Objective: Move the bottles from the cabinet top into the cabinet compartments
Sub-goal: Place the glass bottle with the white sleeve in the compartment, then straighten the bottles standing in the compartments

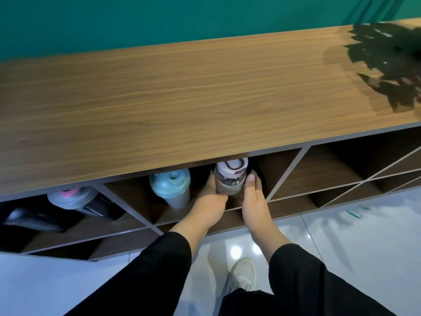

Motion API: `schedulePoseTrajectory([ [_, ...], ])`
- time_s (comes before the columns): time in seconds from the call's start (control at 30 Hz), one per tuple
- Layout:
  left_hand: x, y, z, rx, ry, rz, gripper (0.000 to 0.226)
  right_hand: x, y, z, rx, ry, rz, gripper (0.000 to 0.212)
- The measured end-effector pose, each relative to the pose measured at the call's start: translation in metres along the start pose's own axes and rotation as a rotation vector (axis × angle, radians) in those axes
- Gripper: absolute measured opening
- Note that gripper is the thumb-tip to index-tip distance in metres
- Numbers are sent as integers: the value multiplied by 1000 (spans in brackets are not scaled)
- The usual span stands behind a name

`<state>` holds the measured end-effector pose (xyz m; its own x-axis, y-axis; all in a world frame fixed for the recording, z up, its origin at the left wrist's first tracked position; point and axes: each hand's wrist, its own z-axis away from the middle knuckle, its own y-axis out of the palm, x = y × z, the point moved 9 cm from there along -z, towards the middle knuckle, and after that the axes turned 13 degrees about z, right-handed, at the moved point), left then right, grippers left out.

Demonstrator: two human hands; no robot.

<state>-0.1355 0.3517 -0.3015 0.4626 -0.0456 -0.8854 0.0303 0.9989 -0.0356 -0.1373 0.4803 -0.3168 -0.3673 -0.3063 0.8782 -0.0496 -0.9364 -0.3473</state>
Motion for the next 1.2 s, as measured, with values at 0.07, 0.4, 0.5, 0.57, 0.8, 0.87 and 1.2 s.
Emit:
schedulePoseTrajectory([
  [0.07,5,-6,-3,-43,-27,78,87,-8,0,-2,-9,42,-45,64],
  [0.4,23,10,8,-3,-36,142,86,-19,9,-7,60,128,-89,76],
  [0.5,22,12,8,11,-49,122,86,-22,7,-6,50,154,-64,73],
  [0.57,20,15,9,33,-49,123,86,-20,2,-4,38,158,-62,68],
  [0.8,61,-23,33,-178,-187,244,63,-30,-8,21,-50,326,121,41],
  [0.87,80,-46,47,-279,-202,288,45,-31,10,28,44,317,129,31],
  [1.2,51,-107,57,-418,27,334,73,25,101,15,395,-136,342,62],
])
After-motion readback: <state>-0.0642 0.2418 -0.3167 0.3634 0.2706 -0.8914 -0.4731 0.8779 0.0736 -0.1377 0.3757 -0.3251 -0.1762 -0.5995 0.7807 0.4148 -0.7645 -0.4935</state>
